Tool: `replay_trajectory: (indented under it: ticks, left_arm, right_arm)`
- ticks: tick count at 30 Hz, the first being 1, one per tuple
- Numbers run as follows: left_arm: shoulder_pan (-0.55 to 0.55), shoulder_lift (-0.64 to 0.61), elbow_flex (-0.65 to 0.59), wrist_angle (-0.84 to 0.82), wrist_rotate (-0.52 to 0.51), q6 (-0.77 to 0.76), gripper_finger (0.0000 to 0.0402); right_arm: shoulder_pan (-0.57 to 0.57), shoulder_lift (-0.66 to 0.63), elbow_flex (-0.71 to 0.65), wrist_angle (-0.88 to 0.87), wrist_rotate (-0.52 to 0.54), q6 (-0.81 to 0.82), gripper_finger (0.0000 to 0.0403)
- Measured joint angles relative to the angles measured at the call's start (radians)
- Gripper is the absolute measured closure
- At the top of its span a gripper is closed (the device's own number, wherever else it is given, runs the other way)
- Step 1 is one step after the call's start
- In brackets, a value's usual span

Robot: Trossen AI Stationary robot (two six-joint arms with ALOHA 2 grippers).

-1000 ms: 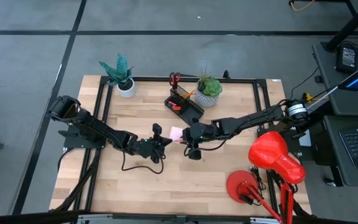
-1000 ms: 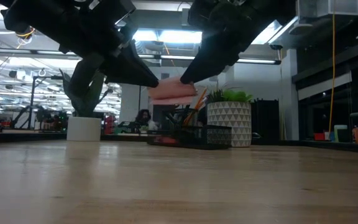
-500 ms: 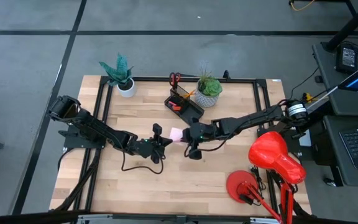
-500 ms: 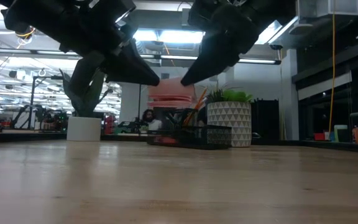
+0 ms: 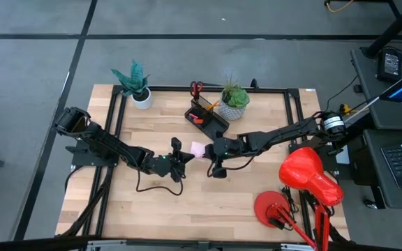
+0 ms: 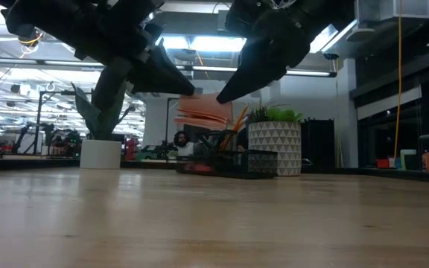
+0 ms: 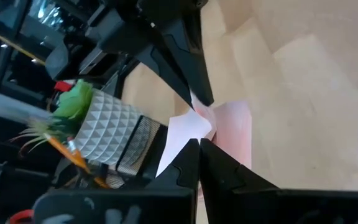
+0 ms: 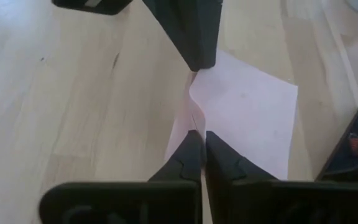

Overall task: Pick and place office supplies into organizer
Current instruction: Put the pink sticky notes into the black desk organizer

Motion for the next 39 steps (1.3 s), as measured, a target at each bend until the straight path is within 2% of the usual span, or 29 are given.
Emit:
replay_trajectory:
  ticks: [12, 18, 26, 29, 31, 33, 35, 39]
  left_arm:
    - [-0.016, -0.002, 0.0, -0.007, -0.041, -0.037, 0.04]
    - [-0.062, -0.057, 0.0, -0.062, -0.065, -0.074, 0.0399]
    - [-0.088, -0.121, 0.002, -0.176, -0.014, -0.211, 0.0348]
    - [-0.102, -0.121, 0.002, -0.187, -0.087, -0.208, 0.0328]
    - [-0.111, -0.13, 0.002, -0.193, -0.156, -0.192, 0.0321]
    - [-0.118, -0.149, 0.001, -0.206, -0.177, -0.188, 0.0319]
    - [-0.12, -0.18, 0.001, -0.23, -0.162, -0.196, 0.0323]
    - [-0.116, -0.253, 0.001, -0.327, -0.053, -0.253, 0.0351]
  right_arm:
    - [0.001, 0.0, 0.0, 0.008, 0.037, 0.012, 0.0402]
    - [0.001, 0.0, 0.003, 0.027, 0.034, 0.014, 0.0403]
    - [0.001, 0.002, 0.0, 0.022, 0.043, 0.019, 0.0403]
    - [0.0, 0.002, 0.0, 0.029, 0.044, 0.021, 0.0403]
    - [0.0, 0.002, 0.0, 0.024, 0.079, 0.032, 0.0403]
    - [0.0, -0.003, 0.0, 0.014, 0.114, 0.044, 0.0403]
    - [0.0, -0.015, 0.0, 0.004, 0.134, 0.044, 0.0403]
    - [0.0, -0.048, 0.0, 0.014, 0.135, 0.043, 0.0403]
